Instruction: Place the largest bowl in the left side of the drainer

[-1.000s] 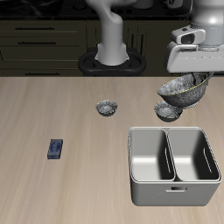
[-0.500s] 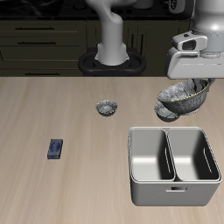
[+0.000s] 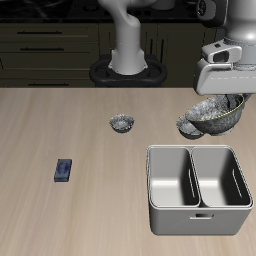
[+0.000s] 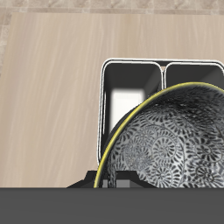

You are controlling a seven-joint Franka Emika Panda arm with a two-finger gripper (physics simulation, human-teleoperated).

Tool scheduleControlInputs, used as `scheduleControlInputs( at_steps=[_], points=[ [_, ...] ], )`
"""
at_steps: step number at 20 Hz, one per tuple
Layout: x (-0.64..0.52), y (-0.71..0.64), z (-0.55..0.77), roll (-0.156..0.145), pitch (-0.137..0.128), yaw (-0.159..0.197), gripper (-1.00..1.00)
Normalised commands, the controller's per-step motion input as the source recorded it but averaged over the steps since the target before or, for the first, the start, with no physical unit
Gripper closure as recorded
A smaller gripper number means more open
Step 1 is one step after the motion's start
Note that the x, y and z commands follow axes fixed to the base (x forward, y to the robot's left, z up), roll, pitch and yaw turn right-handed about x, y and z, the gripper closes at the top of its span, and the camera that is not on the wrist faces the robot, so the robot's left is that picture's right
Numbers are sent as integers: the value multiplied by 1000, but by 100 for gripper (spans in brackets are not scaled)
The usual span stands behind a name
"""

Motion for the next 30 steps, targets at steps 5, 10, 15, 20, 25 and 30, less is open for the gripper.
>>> scheduleControlInputs(
  at_steps=[5,10,15,20,25,30],
  points=[
    [84,118,-102,15,12,-5,100],
    [104,90,-152,7,17,9,100],
    [85,49,-133,5,16,1,100],
    [24,9,-99,7,11,-5,100],
    [174,-20,-151,-4,17,-2,100],
    [125,-83,-212,-10,30,-7,100]
  ],
)
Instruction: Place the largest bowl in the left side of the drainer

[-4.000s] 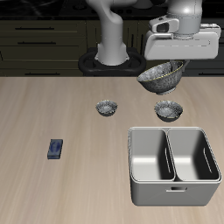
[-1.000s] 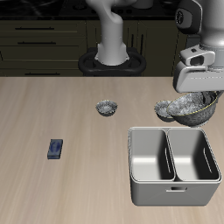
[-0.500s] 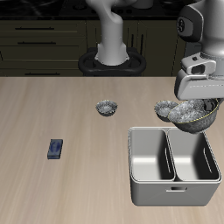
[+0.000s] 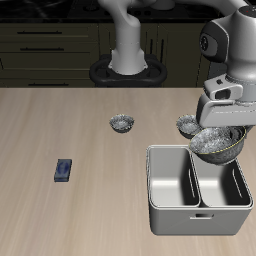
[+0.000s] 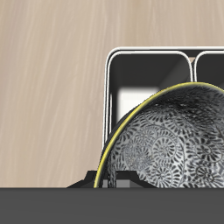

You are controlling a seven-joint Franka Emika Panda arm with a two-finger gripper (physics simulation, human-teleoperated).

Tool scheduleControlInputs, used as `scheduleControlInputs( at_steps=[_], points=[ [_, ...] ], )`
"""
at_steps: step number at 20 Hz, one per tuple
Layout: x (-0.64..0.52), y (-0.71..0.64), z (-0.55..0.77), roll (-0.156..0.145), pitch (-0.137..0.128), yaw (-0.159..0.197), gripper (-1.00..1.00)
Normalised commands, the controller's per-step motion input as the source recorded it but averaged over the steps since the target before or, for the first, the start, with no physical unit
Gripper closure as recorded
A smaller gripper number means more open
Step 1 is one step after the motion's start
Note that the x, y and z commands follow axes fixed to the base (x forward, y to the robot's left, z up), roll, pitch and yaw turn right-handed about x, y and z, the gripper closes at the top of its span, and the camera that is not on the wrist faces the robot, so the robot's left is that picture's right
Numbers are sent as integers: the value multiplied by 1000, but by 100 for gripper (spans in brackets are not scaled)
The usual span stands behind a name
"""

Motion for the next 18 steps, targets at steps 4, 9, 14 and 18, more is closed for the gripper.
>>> scheduleControlInputs(
  at_steps=[4,9,14,18],
  points=[
    [47,-77,-143,-17,12,2,100],
    [5,-33,-67,-8,6,-1,100],
    [3,-17,-59,2,9,-2,100],
    [123,-107,-104,-32,25,-1,-100]
  ],
)
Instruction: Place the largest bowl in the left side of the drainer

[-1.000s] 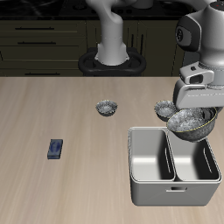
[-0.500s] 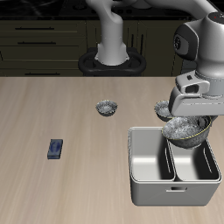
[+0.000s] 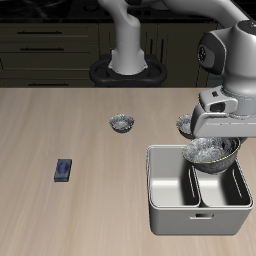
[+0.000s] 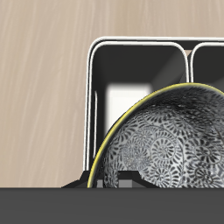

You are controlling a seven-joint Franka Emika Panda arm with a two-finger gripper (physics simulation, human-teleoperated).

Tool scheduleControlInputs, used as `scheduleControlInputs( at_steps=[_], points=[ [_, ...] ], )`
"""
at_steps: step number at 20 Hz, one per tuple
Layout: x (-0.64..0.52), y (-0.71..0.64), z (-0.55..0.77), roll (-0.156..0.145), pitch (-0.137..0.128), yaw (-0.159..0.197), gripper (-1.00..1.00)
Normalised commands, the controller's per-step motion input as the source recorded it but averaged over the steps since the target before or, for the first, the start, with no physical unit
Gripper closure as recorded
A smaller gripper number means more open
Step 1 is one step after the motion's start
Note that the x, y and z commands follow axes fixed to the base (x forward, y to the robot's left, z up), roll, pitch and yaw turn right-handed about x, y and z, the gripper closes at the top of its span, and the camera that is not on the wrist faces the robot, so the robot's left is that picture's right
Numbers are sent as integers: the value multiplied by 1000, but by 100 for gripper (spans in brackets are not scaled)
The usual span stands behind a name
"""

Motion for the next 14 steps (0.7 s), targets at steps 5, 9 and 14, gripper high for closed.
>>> scheduleControlInputs(
  at_steps=[5,9,14],
  points=[
    [-51,-91,-12,-15,12,-6,-100],
    [-10,-90,40,-13,0,-15,-100],
    [-107,42,76,15,-2,-18,-100]
  ],
)
